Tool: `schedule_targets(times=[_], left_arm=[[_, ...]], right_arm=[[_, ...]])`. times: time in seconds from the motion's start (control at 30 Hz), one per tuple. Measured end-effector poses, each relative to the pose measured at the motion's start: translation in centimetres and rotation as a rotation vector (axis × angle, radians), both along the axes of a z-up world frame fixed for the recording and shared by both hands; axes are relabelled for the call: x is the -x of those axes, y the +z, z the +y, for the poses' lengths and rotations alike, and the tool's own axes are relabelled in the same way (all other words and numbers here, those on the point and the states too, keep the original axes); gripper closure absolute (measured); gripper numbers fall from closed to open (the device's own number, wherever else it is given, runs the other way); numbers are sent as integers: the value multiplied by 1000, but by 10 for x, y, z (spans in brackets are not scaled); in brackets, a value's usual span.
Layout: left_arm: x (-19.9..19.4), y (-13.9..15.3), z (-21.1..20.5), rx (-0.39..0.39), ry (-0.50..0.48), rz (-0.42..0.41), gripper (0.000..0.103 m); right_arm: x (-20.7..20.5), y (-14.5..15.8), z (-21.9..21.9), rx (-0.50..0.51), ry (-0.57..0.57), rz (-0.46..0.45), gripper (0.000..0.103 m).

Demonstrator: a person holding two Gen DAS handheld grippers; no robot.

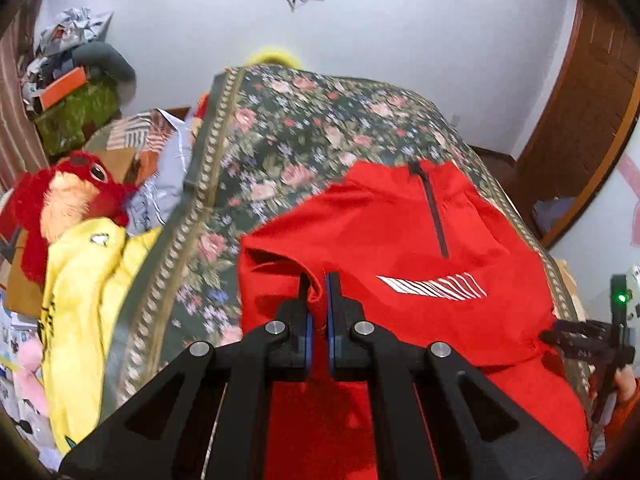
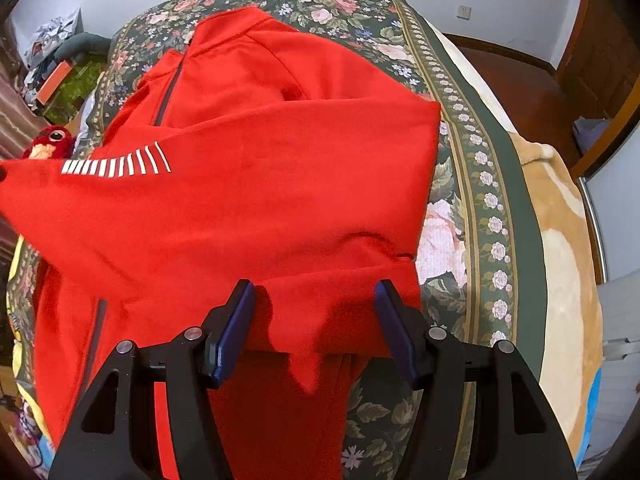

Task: Fold large clothes

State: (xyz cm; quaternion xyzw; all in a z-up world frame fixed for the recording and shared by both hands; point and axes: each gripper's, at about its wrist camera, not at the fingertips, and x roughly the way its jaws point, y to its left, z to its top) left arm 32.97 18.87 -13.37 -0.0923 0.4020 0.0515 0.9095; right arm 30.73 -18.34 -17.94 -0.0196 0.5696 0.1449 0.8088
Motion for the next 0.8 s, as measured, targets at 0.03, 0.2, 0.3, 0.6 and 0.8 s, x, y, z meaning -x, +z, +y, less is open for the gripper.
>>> schedule_targets(times=[0.03, 0.2, 0.3, 0.6, 0.8], left_arm=[[-3, -3, 5, 11, 10, 8, 99], [-8, -60, 28, 82, 45, 163, 99], [-5, -98, 38, 111, 68, 254, 98], [10, -135, 41, 83, 61, 353, 82], [16, -103, 43, -22, 61, 283, 57]], right_arm=[[0, 0, 0, 4, 1, -2, 45], [0, -9, -1, 11, -2, 13, 45], [1, -9, 1, 16, 4, 6, 45], [-2, -6, -2, 39, 8, 25, 45], [-9, 16, -7, 56, 6, -19, 45]])
